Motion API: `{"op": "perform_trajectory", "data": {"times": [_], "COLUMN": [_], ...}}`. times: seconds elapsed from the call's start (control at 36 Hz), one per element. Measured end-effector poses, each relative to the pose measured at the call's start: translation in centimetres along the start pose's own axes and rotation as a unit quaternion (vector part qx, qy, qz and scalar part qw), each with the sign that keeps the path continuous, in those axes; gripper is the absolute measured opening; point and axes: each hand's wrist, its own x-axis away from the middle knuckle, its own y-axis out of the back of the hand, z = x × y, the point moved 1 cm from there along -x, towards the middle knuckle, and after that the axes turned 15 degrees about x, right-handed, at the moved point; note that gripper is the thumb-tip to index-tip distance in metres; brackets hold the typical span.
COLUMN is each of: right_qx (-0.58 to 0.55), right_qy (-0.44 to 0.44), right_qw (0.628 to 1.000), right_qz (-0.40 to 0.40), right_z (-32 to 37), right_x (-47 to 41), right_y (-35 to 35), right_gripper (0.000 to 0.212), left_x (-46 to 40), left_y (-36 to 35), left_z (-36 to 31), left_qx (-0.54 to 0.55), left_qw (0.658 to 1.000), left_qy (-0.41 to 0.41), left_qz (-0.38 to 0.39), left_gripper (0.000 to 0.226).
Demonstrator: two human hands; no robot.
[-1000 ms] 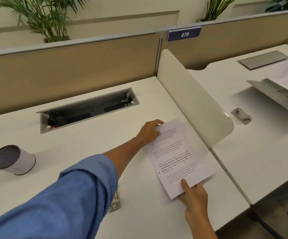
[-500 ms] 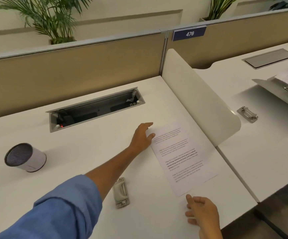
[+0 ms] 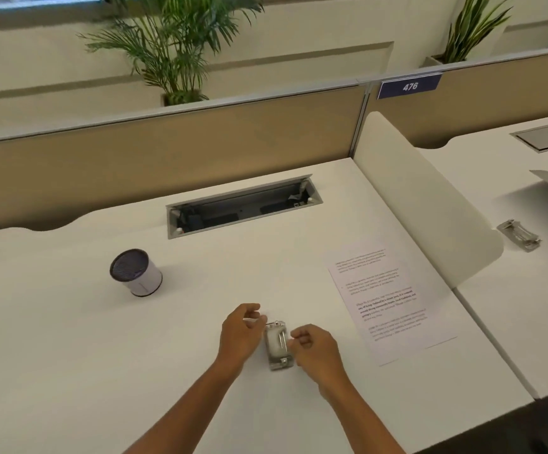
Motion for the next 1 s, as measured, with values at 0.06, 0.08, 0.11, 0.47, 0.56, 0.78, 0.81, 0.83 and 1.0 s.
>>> {"op": "perform_trajectory", "data": {"times": [0.06, 0.08, 0.11, 0.47, 0.56, 0.78, 0.81, 0.83, 1.0], "right_qx": [0.023, 0.034, 0.044, 0.058, 0.052, 0.02, 0.017, 0.015, 0.004], "right_qy": [0.013, 0.016, 0.019, 0.02, 0.017, 0.023, 0.028, 0.032, 0.054], "right_qw": [1.0, 0.999, 0.999, 0.998, 0.998, 0.999, 0.999, 0.999, 0.998], "right_qz": [-0.008, -0.011, -0.014, -0.024, -0.025, -0.033, -0.034, -0.036, -0.03], "right_z": [0.7, 1.0, 1.1, 1.0, 1.1, 2.6, 2.8, 3.0, 4.8], "right_x": [-0.3, -0.4, -0.6, -1.0, -0.8, 0.5, 0.7, 0.9, 3.0], "right_y": [-0.7, -1.0, -1.2, -1.9, -2.0, -2.0, -2.1, -2.3, -4.2], "right_gripper": [0.014, 0.016, 0.017, 0.017, 0.022, 0.025, 0.024, 0.024, 0.021], "left_x": [0.7, 1.0, 1.2, 3.6, 3.6, 4.3, 4.4, 4.7, 5.9], "left_y": [0.8, 1.1, 1.3, 0.6, 0.6, 1.8, 2.2, 2.6, 5.8], "left_z": [0.8, 1.0, 1.2, 1.6, 1.7, 0.7, 0.5, 0.2, -0.8], "left_qx": [0.021, 0.031, 0.035, 0.058, 0.058, 0.078, 0.08, 0.082, 0.08], "left_qw": [0.999, 0.999, 0.998, 0.996, 0.996, 0.995, 0.995, 0.995, 0.996], "left_qy": [0.023, 0.034, 0.043, 0.044, 0.038, 0.027, 0.023, 0.019, -0.001], "left_qz": [0.012, 0.021, 0.027, 0.053, 0.053, 0.049, 0.049, 0.048, 0.038], "left_gripper": [0.022, 0.022, 0.022, 0.028, 0.028, 0.024, 0.025, 0.025, 0.026]}}
